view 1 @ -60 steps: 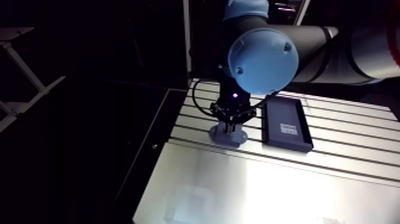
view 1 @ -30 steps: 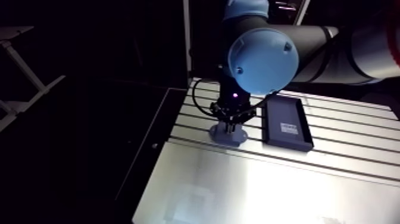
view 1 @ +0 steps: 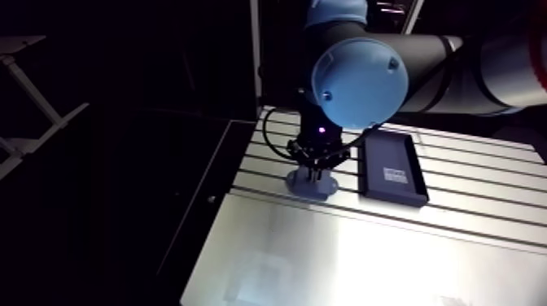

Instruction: Pick up the bearing and press it into the housing until flush.

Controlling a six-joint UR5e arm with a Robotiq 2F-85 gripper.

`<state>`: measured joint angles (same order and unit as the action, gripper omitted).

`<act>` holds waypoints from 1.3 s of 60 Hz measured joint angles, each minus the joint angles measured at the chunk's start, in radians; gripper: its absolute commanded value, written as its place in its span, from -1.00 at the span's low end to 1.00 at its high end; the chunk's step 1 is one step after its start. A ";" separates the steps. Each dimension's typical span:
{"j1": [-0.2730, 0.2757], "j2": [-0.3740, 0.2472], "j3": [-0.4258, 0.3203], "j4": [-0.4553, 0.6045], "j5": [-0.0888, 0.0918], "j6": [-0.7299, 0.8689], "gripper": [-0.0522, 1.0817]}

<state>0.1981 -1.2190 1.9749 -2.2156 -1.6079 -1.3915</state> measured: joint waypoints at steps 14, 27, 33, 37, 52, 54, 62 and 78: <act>-0.002 -0.010 -0.006 0.000 0.000 -0.004 0.98; -0.002 -0.020 -0.014 0.004 0.000 -0.005 0.91; -0.002 -0.026 -0.017 0.007 0.000 -0.006 0.70; -0.002 -0.029 -0.020 0.013 0.000 -0.007 0.05; -0.002 -0.034 -0.045 0.075 -0.003 -0.008 -0.87; -0.002 -0.034 -0.050 0.086 -0.004 -0.008 -0.87; -0.003 -0.042 -0.074 0.139 -0.005 -0.009 -0.87; -0.006 -0.074 -0.129 0.248 -0.005 -0.015 -0.88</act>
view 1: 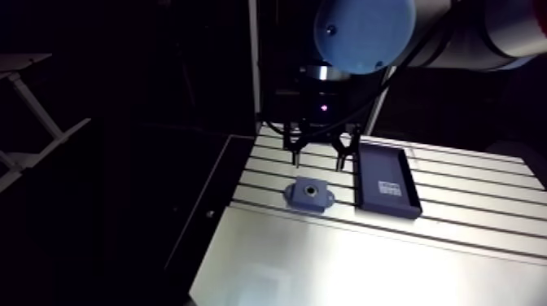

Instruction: Pick up the bearing and press it into the housing until flush.

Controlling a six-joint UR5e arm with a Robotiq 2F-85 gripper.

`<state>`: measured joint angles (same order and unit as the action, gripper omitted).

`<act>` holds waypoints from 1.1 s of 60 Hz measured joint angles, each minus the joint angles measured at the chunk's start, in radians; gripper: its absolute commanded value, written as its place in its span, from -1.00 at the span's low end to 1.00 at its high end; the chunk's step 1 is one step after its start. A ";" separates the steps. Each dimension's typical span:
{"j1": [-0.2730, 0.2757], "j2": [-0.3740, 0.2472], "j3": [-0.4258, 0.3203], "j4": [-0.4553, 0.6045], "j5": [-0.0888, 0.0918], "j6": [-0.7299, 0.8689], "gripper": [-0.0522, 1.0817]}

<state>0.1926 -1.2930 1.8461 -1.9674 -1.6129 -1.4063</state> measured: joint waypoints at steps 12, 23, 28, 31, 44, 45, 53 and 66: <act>-0.011 -0.035 -0.052 0.089 0.000 -0.017 -0.88; -0.022 -0.067 -0.106 0.173 0.000 -0.044 -0.88; -0.030 -0.081 -0.127 0.208 0.001 -0.064 -0.88; -0.040 -0.089 -0.139 0.226 0.001 -0.076 -0.88; -0.096 -0.121 -0.176 0.285 0.005 -0.129 -0.88; -0.101 -0.123 -0.178 0.290 0.006 -0.133 -0.88; -0.146 -0.141 -0.196 0.324 0.011 -0.168 -0.88; -0.213 -0.165 -0.226 0.358 0.019 -0.206 -0.88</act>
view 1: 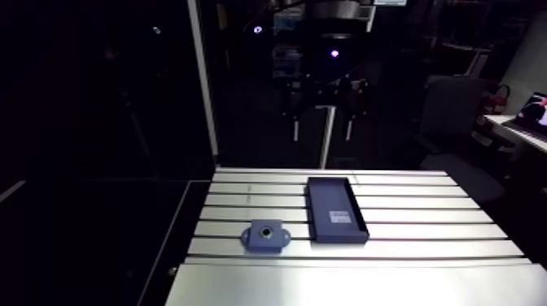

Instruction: Pick up the bearing and press it into the housing until flush.

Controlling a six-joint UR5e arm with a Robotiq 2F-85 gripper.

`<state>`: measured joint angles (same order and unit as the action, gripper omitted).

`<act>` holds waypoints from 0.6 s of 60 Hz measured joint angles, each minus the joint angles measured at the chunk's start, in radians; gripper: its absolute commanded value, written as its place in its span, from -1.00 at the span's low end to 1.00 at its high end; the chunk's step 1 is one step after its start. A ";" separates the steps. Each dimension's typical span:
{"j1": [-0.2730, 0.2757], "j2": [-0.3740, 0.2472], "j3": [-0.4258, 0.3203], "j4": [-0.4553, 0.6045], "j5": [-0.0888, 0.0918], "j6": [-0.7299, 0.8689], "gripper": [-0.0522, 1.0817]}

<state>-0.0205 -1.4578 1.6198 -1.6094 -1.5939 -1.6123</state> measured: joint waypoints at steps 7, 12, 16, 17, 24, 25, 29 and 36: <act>-0.027 -0.009 -0.028 0.018 0.005 -0.012 -0.88; -0.039 -0.013 -0.049 0.030 0.007 -0.017 -0.88; -0.044 -0.015 -0.063 0.036 0.008 -0.018 -0.88; -0.045 -0.015 -0.066 0.037 0.008 -0.018 -0.88; -0.046 -0.017 -0.079 0.042 0.010 -0.017 -0.88; -0.046 -0.017 -0.080 0.042 0.011 -0.016 -0.88; -0.046 -0.017 -0.084 0.041 0.011 -0.014 -0.88; -0.045 -0.018 -0.089 0.039 0.013 -0.004 -0.88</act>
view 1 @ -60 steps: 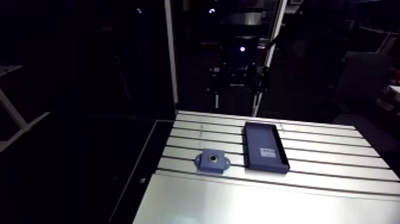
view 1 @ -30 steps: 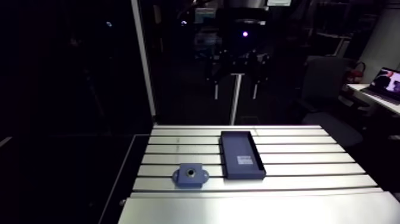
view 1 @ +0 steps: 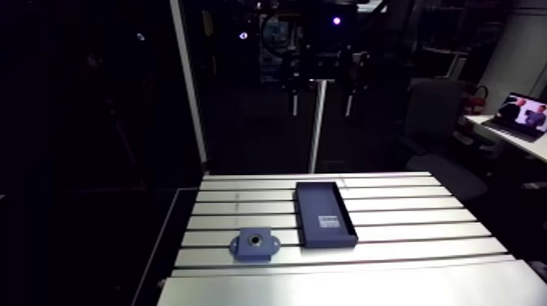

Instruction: Pick up the bearing and press it into the housing until flush.

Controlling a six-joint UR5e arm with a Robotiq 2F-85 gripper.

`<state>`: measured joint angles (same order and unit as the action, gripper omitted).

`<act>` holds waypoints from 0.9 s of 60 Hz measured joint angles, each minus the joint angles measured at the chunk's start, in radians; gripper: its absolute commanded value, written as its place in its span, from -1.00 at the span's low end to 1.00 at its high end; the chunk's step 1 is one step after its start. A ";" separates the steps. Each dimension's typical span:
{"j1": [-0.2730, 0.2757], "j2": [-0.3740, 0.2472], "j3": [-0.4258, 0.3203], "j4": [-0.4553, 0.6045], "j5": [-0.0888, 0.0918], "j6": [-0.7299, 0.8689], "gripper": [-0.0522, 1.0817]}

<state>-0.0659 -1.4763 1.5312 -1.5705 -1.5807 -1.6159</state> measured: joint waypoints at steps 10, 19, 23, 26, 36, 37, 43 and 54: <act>0.002 -0.005 -0.003 -0.002 0.003 0.014 -0.88; 0.002 -0.014 -0.006 -0.003 0.004 0.021 -0.88; 0.002 -0.018 -0.008 -0.003 0.005 0.022 -0.88; 0.002 -0.020 -0.009 -0.002 0.005 0.022 -0.88; 0.003 -0.021 -0.013 -0.001 0.006 0.023 -0.88; 0.004 -0.020 -0.013 -0.001 0.006 0.023 -0.88; 0.004 -0.019 -0.014 -0.001 0.007 0.023 -0.88; 0.004 -0.017 -0.023 0.002 0.006 0.022 -0.88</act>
<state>-0.0615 -1.4934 1.5083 -1.5690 -1.5749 -1.5938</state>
